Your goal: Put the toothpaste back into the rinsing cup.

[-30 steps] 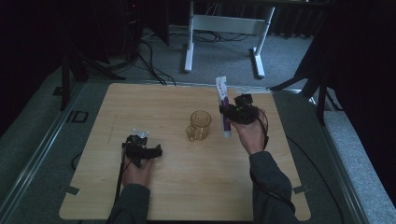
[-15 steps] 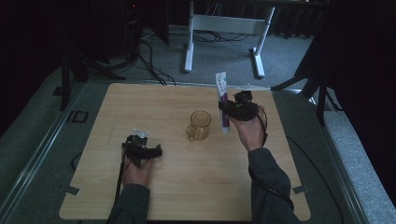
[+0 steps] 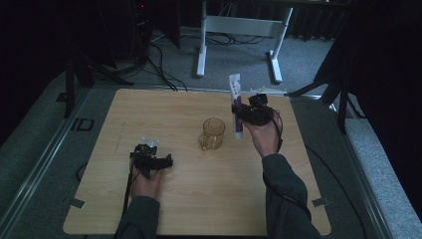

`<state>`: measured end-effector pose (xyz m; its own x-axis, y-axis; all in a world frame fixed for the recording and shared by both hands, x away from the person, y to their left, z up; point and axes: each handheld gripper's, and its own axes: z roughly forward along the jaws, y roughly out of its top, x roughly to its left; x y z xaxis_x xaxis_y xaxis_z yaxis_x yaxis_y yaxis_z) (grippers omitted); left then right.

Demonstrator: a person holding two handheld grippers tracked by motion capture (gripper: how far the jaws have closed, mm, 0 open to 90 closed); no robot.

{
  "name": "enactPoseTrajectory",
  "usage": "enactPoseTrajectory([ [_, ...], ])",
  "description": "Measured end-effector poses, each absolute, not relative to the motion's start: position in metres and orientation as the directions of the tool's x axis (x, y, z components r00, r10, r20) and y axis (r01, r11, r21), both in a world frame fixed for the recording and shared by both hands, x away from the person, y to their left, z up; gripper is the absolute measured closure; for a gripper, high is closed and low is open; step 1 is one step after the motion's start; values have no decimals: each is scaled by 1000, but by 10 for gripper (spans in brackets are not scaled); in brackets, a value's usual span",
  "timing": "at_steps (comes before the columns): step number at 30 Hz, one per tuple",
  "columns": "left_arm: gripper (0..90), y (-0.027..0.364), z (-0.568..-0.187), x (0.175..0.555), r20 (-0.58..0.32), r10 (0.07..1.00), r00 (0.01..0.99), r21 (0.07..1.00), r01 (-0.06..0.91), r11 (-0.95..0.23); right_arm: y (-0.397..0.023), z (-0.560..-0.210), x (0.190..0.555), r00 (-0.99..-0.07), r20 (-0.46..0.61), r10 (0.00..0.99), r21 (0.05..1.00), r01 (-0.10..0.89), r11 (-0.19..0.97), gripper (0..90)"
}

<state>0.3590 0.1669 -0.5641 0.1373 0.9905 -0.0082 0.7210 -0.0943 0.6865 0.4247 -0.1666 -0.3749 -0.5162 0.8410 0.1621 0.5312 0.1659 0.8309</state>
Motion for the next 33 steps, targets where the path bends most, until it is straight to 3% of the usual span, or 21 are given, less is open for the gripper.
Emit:
enactPoseTrajectory([
  [33,28,167,-564,359,-8,990,138,687,721,-94,-152,-377,438,-543,118,832,868,463,179,707],
])
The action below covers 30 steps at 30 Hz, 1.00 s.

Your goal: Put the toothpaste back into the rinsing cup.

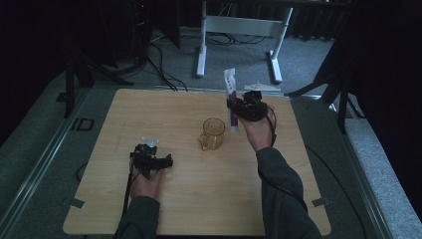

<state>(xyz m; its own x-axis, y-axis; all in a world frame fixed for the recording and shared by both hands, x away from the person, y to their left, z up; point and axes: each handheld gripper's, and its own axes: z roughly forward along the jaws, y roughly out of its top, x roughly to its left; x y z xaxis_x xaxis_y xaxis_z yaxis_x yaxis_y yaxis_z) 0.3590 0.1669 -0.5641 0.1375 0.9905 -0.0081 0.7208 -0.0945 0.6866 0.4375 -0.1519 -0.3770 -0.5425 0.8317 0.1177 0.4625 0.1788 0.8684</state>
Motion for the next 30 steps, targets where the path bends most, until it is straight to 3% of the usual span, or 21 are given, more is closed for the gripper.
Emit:
enactPoseTrajectory([
  [30,28,167,-564,359,-8,990,137,687,721,-94,-132,-377,443,-564,105,819,884,431,184,705],
])
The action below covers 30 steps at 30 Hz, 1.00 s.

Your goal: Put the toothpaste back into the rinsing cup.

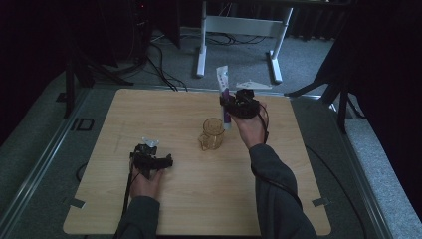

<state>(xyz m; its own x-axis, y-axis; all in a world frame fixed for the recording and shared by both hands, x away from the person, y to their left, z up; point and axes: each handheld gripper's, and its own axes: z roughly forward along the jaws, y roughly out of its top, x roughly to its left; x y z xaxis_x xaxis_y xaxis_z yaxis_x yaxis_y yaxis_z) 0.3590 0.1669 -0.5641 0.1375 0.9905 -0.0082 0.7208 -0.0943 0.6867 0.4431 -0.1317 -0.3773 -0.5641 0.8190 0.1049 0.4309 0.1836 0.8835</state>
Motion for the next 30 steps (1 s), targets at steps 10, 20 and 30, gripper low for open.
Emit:
enactPoseTrajectory([
  [10,28,167,-564,359,-8,990,137,687,721,-94,-124,-377,446,-574,75,815,881,421,216,705],
  [20,28,167,-564,359,-8,990,137,687,721,-94,-114,-378,446,-588,63,806,874,423,241,704],
  [30,28,167,-564,359,-8,990,138,687,721,-94,-103,-382,445,-603,37,797,866,417,276,703],
])
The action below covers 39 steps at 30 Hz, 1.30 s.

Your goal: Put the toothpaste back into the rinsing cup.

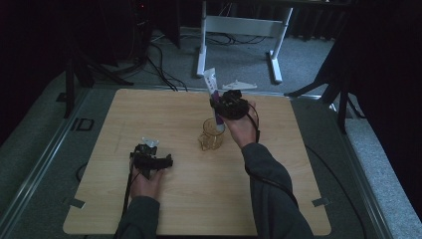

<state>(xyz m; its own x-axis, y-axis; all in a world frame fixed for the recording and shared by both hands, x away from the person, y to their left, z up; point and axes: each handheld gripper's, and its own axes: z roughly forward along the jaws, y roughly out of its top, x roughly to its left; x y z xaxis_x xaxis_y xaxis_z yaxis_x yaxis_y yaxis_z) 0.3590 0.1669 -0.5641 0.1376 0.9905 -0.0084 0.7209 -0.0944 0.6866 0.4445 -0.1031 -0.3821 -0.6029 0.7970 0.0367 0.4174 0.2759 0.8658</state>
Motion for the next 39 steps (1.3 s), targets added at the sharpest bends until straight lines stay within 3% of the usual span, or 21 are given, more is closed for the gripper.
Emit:
enactPoseTrajectory([
  [39,28,167,-564,359,-9,991,136,688,720,-93,-94,-401,456,-578,24,816,845,447,292,696],
])
